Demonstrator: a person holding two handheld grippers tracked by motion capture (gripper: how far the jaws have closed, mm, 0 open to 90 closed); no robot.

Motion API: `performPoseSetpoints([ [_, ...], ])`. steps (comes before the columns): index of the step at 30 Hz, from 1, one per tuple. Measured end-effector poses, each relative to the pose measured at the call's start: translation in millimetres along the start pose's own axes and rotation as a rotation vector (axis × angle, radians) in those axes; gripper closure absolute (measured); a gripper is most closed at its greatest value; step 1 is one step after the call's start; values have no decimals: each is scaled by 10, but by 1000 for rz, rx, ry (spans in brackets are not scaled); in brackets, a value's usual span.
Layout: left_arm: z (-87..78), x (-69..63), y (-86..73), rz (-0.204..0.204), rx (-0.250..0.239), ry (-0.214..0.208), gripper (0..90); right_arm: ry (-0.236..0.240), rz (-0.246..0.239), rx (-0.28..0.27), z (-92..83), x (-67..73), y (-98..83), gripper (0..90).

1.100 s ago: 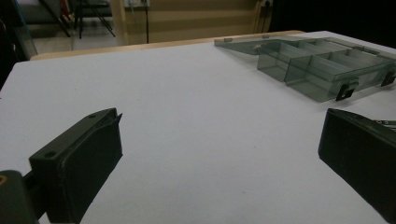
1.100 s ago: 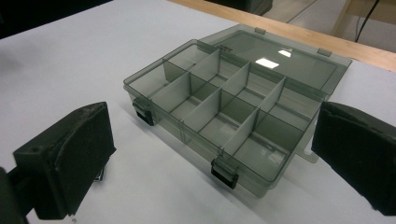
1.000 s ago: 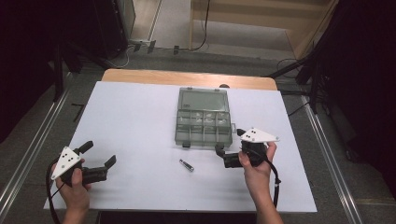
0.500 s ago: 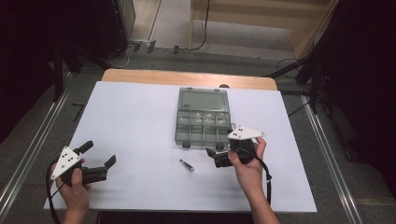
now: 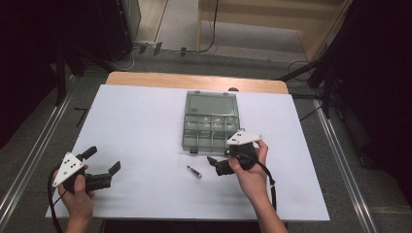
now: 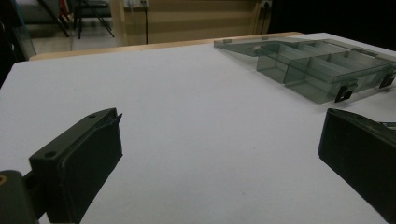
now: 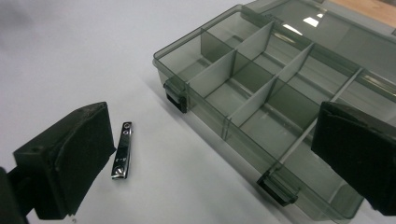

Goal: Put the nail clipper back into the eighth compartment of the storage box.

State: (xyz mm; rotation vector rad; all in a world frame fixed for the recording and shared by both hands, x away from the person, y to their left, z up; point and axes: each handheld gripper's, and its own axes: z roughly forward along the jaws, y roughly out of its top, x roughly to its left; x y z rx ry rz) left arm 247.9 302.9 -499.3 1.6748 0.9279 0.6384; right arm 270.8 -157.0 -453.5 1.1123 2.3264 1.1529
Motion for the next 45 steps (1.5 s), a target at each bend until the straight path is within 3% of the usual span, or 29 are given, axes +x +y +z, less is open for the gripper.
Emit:
performPoseSetpoints([
  [13, 3, 2, 1, -3, -4, -3, 0, 38, -21, 81, 162, 106, 32, 74],
  [15, 3, 3, 1, -2, -4, -3, 0, 49, -25, 95, 180, 125, 31, 167],
  [18, 3, 1, 1, -2, -2, -4, 0, 80, -29, 108, 210, 150, 30, 201],
  [25, 3, 3, 1, -2, -3, -3, 0, 107, -48, 163, 271, 221, 35, 218],
  [27, 3, 2, 2, -2, -1, -3, 0, 99, -47, 179, 288, 248, 35, 271],
  [28, 4, 2, 1, -2, -1, -3, 0, 128, -41, 187, 299, 253, 35, 331],
  [35, -1, 5, 2, -6, -3, 1, 0, 165, -33, 218, 335, 294, 28, 386],
  [40, -1, 5, 2, -6, -2, 2, 0, 156, -52, 244, 380, 349, 8, 526],
  [45, -3, 7, 2, -7, -2, 2, 0, 150, -73, 291, 462, 405, -39, 592],
])
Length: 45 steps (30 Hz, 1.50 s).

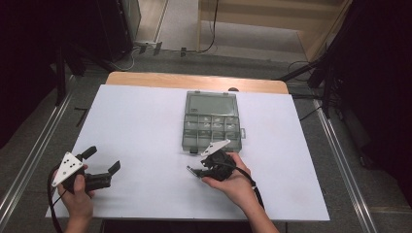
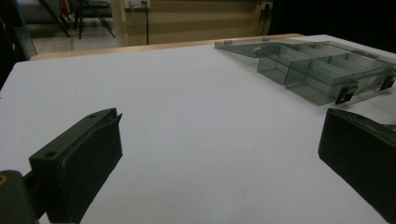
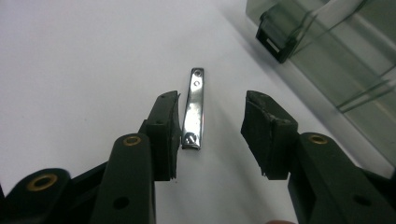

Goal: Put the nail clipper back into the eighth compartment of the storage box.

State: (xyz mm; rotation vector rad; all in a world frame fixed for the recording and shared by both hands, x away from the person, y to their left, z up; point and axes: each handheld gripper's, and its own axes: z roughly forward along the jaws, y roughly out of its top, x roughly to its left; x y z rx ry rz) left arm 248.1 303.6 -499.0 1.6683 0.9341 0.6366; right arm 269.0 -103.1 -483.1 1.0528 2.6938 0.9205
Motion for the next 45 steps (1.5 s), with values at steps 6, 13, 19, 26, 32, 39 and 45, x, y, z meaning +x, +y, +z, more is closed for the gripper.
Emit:
performPoseSetpoints([
  [6, 0, 1, 0, -1, -1, -1, 0, 8, 7, 33, 83, 39, -9, 643],
  [13, -1, 3, 0, 0, 1, 0, 0, 11, 8, 48, 137, 60, -15, 686],
  [19, 0, 2, 0, 0, 1, 1, 0, -32, 33, 43, 180, 79, -65, 787],
  [26, -1, 1, -1, -1, 1, 2, 0, -22, 37, 26, 180, 60, -93, 811],
  [32, 0, 2, 0, -3, -1, 1, 0, -32, 26, 26, 175, 74, -88, 813],
  [39, 1, 4, 0, -3, -1, 1, 0, -29, 34, 17, 153, 68, -94, 814],
  [45, 2, 4, 0, -2, 0, 2, 0, -28, 37, 2, 96, 57, -83, 813],
])
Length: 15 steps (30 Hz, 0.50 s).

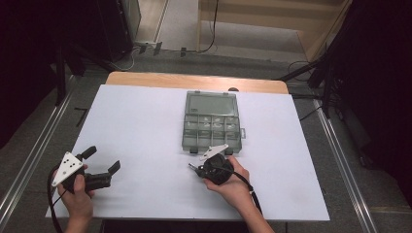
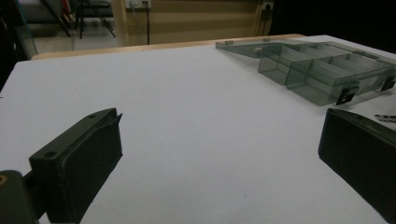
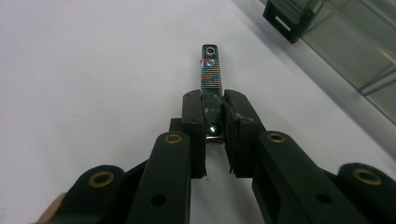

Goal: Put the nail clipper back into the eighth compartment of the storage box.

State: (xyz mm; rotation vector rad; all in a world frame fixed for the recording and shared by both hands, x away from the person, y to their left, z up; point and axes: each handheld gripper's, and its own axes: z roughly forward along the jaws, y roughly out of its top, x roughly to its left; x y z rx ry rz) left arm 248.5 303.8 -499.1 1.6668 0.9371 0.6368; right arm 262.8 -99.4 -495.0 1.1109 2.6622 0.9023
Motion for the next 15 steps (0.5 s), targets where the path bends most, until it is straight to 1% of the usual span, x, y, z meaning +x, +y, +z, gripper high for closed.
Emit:
performPoseSetpoints([
  [10, 1, 1, 0, 0, 0, 0, 0, 0, -3, -37, -134, -40, 38, 814],
  [15, 1, 1, 0, 0, 1, 1, 0, -1, 6, -53, -197, -61, 56, 814],
])
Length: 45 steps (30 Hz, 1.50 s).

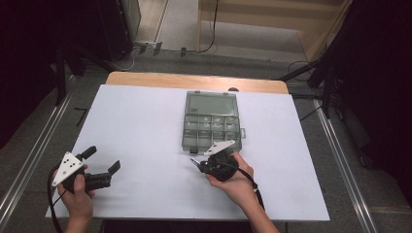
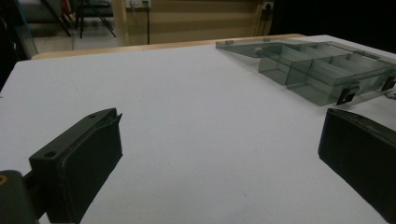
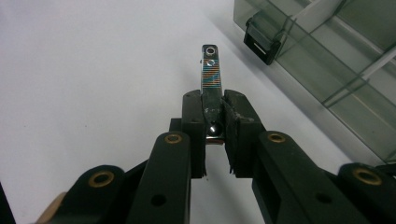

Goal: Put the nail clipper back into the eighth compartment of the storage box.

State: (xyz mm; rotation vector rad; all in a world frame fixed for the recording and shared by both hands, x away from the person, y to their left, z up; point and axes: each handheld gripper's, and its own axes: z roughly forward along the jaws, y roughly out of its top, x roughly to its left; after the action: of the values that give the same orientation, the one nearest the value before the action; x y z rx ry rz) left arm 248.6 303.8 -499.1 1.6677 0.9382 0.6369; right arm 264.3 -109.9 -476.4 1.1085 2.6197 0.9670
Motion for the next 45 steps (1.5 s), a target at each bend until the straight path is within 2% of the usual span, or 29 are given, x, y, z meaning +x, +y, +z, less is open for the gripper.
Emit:
performPoseSetpoints([
  [45, 0, 0, 0, -1, 0, 0, 0, -29, 40, -69, -259, -166, 53, 813],
])
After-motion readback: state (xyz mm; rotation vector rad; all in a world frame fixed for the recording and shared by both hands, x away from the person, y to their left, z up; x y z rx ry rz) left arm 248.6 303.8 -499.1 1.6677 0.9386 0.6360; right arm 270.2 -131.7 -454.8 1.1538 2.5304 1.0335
